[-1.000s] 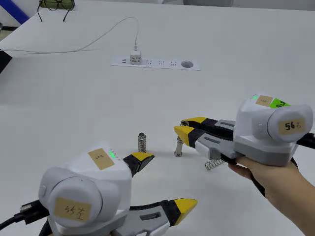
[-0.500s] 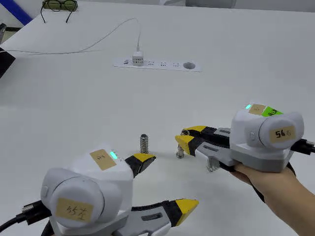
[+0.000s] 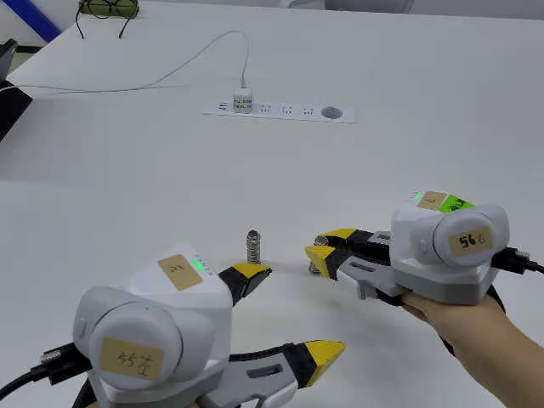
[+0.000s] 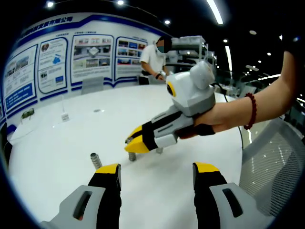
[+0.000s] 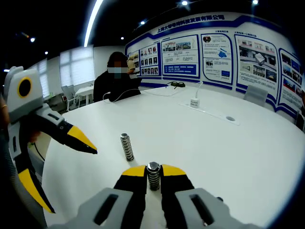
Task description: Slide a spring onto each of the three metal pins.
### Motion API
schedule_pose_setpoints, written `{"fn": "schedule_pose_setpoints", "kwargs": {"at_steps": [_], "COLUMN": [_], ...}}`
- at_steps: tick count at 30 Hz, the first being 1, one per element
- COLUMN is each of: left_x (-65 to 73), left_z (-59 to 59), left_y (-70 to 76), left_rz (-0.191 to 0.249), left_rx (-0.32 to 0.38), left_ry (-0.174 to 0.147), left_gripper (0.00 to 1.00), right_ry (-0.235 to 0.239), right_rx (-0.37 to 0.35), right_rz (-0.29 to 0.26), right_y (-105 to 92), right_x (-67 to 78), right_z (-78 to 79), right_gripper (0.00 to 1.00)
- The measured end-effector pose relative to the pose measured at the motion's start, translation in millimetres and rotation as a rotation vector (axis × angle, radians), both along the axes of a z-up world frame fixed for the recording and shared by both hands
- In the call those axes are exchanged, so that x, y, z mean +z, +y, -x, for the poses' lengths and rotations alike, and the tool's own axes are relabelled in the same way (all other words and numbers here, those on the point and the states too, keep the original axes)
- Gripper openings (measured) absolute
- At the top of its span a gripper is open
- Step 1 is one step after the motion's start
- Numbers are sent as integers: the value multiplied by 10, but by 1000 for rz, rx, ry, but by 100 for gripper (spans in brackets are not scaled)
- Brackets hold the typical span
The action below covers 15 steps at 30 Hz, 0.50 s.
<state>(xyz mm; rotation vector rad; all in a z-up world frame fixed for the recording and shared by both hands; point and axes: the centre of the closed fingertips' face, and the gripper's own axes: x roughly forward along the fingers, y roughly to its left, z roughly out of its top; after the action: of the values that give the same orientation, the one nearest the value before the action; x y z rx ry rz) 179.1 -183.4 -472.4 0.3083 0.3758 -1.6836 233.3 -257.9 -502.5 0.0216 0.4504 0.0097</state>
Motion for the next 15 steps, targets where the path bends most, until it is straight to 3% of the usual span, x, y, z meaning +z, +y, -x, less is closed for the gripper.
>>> {"fn": "schedule_pose_setpoints", "kwargs": {"at_steps": [15], "left_x": [-6], "left_z": [7], "left_y": [6], "left_rz": [-4], "left_rx": [-3], "left_ry": [-9], "left_gripper": [61], "right_ry": [0], "right_rx": [1], "right_rz": [6], "right_y": [12], "right_x": [41], "right_z": [11], "right_gripper": [16]}}
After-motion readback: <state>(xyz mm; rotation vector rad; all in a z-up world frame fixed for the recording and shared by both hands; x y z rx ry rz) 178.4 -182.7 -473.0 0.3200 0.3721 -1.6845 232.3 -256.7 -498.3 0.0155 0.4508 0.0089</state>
